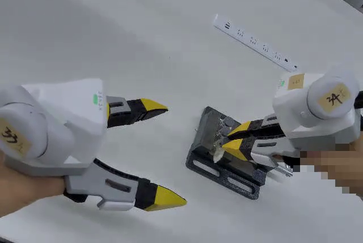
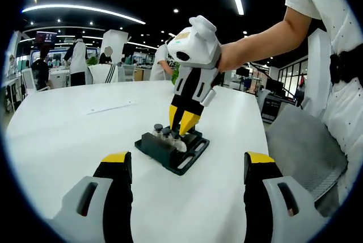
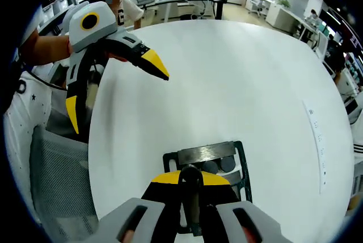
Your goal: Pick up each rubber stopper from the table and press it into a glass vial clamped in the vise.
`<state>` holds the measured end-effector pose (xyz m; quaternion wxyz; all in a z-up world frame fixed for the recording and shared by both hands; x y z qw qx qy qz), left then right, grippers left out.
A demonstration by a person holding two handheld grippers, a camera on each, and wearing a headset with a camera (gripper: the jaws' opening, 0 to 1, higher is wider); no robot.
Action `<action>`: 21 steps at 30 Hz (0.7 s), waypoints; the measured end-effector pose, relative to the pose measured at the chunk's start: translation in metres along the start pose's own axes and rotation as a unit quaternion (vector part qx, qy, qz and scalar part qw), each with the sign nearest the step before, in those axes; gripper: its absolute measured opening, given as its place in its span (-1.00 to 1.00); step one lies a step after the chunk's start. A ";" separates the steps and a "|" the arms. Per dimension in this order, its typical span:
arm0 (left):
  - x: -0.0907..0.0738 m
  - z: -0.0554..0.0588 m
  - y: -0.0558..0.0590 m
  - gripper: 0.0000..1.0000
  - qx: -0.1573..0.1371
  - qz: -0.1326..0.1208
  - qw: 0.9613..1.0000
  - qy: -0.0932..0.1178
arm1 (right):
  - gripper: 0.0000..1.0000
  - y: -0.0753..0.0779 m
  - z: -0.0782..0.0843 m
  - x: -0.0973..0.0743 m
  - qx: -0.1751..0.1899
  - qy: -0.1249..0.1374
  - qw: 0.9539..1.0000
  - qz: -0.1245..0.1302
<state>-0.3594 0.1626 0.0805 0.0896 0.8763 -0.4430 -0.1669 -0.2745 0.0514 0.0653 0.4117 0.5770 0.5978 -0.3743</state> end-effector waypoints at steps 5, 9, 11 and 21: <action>0.001 0.000 0.000 0.60 -0.002 0.001 1.000 0.000 | -0.89 0.000 0.000 0.000 -0.016 -0.010 1.000 0.003; 0.001 0.000 0.000 0.59 -0.002 0.002 1.000 -0.001 | -0.89 -0.001 -0.001 0.000 -0.020 -0.013 1.000 0.003; 0.000 0.001 -0.001 0.58 -0.001 0.001 1.000 -0.001 | -0.89 -0.001 -0.001 0.001 -0.020 -0.014 1.000 0.003; 0.000 0.001 -0.001 0.58 -0.003 0.001 1.000 0.001 | -0.89 0.000 -0.002 0.001 -0.020 -0.022 1.000 0.000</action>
Point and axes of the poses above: the centre of the closed fingertips' face, and the gripper's own axes: x roughly forward along the fingers, y roughly to its right, z roughly out of its underside, the point moved 4 cm from there along -x, roughly backward along the fingers, and after that the axes turned 8 degrees about -x, right-handed, at the moved point
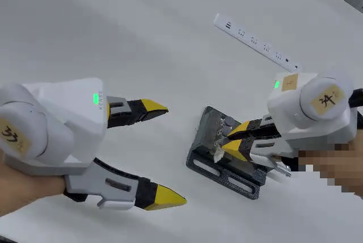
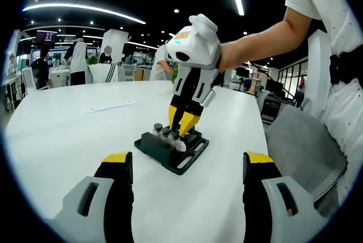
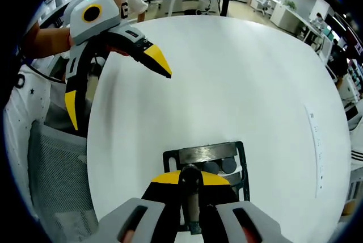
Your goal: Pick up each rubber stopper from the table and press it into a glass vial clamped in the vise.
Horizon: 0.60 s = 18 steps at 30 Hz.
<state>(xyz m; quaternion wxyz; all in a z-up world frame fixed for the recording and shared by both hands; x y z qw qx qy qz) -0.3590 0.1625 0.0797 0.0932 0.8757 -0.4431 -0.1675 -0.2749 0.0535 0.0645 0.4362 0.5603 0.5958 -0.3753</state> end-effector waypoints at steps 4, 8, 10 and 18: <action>0.000 0.000 -0.001 0.57 -0.002 -0.001 1.000 0.000 | -0.89 0.000 0.000 0.000 0.007 -0.002 1.000 -0.003; 0.000 0.001 -0.001 0.56 -0.002 0.000 1.000 -0.001 | -0.89 0.001 0.001 0.000 0.025 -0.002 1.000 -0.005; 0.001 0.000 -0.001 0.56 -0.003 0.001 1.000 0.000 | -0.90 0.003 0.001 0.000 0.034 -0.001 0.999 -0.008; 0.002 0.000 -0.001 0.55 -0.004 0.002 1.000 0.000 | -0.90 0.000 0.000 0.001 0.041 -0.003 0.999 -0.012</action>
Point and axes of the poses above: the centre of the closed fingertips' face, and the gripper's own axes: x roughly forward along the fingers, y roughly to its right, z roughly out of its underside, the point moved 4 cm from there along -x, roughly backward along the fingers, and after that the axes turned 8 degrees about -x, right-handed, at the moved point
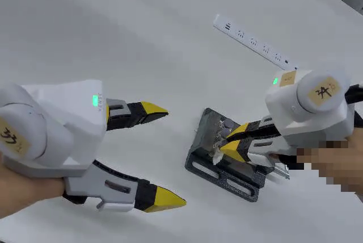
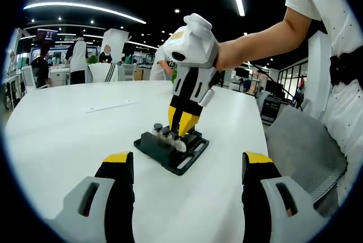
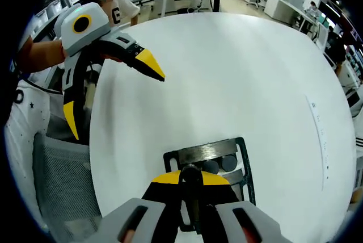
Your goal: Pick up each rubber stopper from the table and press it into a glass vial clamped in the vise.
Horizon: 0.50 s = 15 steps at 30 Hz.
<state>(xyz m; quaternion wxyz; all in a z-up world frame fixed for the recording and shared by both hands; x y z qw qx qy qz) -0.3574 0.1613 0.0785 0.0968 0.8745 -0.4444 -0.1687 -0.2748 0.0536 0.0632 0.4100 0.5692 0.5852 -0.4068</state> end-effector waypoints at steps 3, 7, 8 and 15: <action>0.000 0.000 0.000 0.55 -0.001 0.000 1.000 0.000 | -0.91 0.001 0.000 0.000 0.007 0.000 1.000 -0.001; 0.000 0.000 0.000 0.55 0.000 0.000 1.000 0.000 | -0.92 0.000 -0.001 0.000 0.019 -0.005 1.000 -0.002; 0.000 0.000 0.000 0.55 0.000 0.000 1.000 0.001 | -0.92 -0.001 -0.001 0.000 0.019 -0.006 1.000 -0.002; 0.002 0.000 0.001 0.54 -0.001 0.003 1.000 0.001 | -0.93 -0.001 -0.002 0.000 0.043 -0.012 0.999 -0.001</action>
Point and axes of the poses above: the centre of the closed fingertips' face, and the gripper's own axes: x roughly forward along the fingers, y roughly to its right, z roughly out of its underside, the point moved 4 cm from there along -x, roughly backward along the fingers, and after that the axes turned 8 degrees about -x, right-handed, at the moved point
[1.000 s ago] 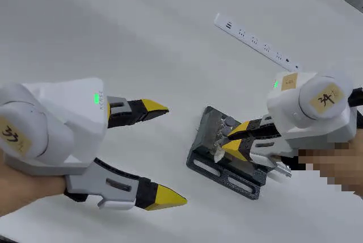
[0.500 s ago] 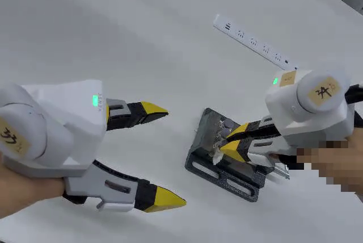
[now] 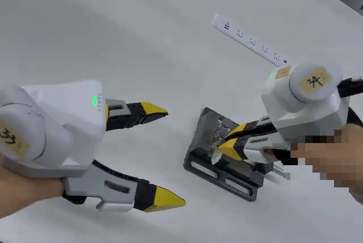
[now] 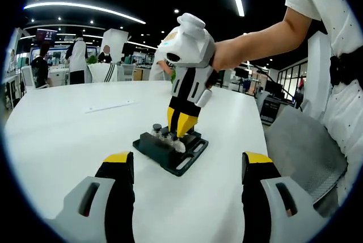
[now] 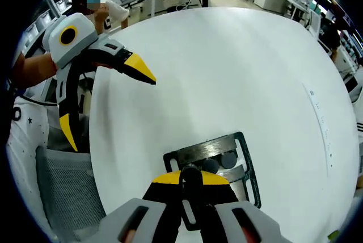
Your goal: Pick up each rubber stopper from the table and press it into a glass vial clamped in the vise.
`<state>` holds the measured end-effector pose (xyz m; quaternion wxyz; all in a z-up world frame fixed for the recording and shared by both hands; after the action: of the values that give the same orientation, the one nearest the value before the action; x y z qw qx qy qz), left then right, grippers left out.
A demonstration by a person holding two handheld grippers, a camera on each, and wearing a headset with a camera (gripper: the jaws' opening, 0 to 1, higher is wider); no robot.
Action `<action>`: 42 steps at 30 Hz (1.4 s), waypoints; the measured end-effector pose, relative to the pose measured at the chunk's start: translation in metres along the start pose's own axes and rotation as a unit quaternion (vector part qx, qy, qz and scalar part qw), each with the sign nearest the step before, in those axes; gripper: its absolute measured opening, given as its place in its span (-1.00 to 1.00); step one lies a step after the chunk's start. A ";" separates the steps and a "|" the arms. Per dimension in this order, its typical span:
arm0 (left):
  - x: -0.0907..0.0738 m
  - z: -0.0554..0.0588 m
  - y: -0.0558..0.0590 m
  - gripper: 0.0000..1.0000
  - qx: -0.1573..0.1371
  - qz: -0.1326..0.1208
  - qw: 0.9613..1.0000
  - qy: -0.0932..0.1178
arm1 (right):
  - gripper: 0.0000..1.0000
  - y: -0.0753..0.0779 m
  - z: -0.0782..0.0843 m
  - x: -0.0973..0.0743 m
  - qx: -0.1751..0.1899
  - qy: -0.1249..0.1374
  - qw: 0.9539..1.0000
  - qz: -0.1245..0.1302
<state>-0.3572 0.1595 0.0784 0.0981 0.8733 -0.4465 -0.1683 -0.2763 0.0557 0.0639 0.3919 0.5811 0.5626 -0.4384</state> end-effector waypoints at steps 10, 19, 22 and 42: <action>0.001 -0.001 0.000 0.53 0.000 0.001 1.000 -0.001 | -0.89 0.002 -0.001 0.001 -0.043 -0.013 0.999 0.006; -0.002 0.000 0.000 0.53 0.001 -0.001 1.000 -0.003 | -0.86 0.001 0.001 0.002 -0.043 0.001 0.999 0.014; -0.003 -0.001 -0.001 0.53 0.001 -0.002 1.000 -0.002 | -0.84 0.001 0.001 0.003 -0.043 0.004 0.999 0.016; -0.003 0.002 0.002 0.51 0.002 0.002 1.000 -0.008 | -0.92 0.004 0.001 -0.018 -0.048 0.026 0.998 0.021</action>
<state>-0.3612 0.1609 0.0784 0.0931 0.8712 -0.4494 -0.1741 -0.2720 0.0487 0.0807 0.4140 0.5845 0.5805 -0.3873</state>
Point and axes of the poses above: the centre of the closed fingertips' face, and the gripper's own axes: x roughly forward along the fingers, y roughly to its right, z roughly out of its underside, the point moved 4 cm from there along -x, roughly backward along the fingers, and after that the axes turned 8 degrees about -x, right-handed, at the moved point
